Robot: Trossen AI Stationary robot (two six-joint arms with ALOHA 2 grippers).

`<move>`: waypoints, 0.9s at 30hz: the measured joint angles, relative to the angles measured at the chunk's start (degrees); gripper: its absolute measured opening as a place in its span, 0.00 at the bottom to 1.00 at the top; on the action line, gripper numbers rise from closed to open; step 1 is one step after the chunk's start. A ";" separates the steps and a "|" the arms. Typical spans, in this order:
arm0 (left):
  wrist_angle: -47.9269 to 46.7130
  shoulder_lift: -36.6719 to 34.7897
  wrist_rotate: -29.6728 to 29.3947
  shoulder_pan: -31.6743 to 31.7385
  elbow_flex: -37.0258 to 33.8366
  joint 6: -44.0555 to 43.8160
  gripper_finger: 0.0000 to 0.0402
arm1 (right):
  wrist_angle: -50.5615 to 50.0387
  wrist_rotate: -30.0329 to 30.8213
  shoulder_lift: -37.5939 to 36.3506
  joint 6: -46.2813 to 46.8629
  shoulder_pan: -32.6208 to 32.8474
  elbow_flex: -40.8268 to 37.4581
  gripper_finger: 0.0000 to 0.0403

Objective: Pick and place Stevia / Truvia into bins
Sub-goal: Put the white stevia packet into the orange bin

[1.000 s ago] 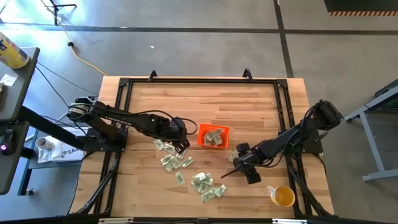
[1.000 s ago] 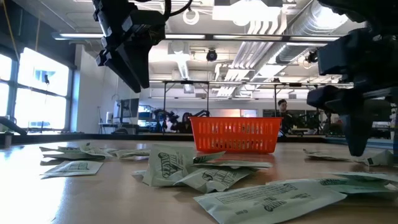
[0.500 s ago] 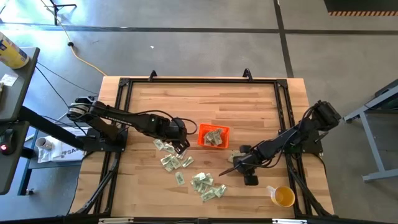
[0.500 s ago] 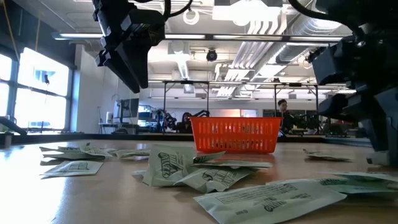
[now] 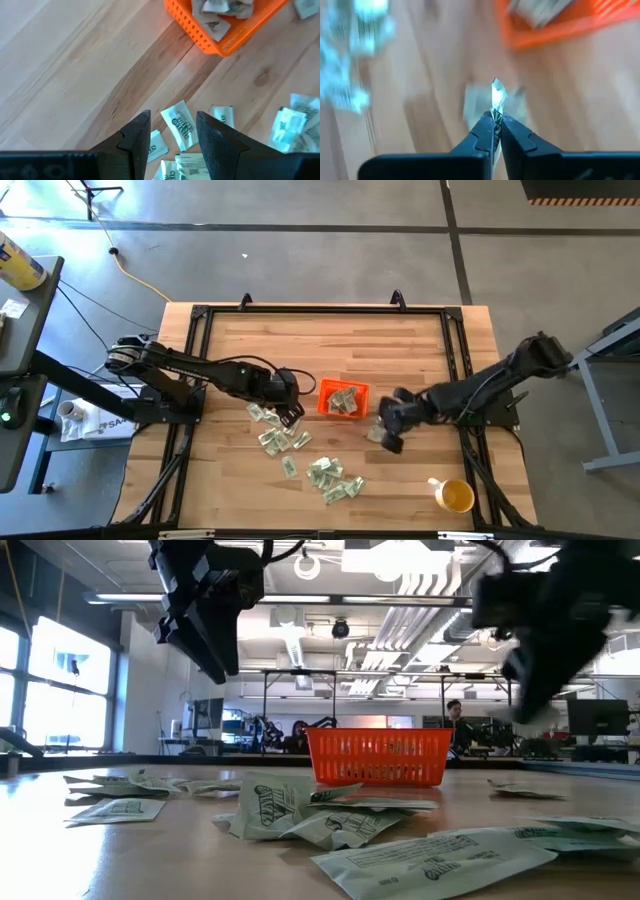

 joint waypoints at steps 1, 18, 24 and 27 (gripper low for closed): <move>-0.29 -0.75 -0.06 0.00 -0.01 0.00 0.48 | 1.74 -0.02 -0.40 -0.47 -1.69 0.00 0.05; -5.91 -7.81 2.33 4.61 -6.48 0.01 0.48 | 11.76 -8.47 14.49 -11.37 -21.72 10.44 0.24; 5.38 -11.10 10.11 8.36 -16.87 0.19 0.48 | 9.98 -11.66 14.95 -11.33 -22.35 14.33 0.47; 6.61 -14.48 10.29 9.49 -20.21 2.67 0.48 | 5.45 -10.23 14.47 -12.48 -22.15 17.12 0.56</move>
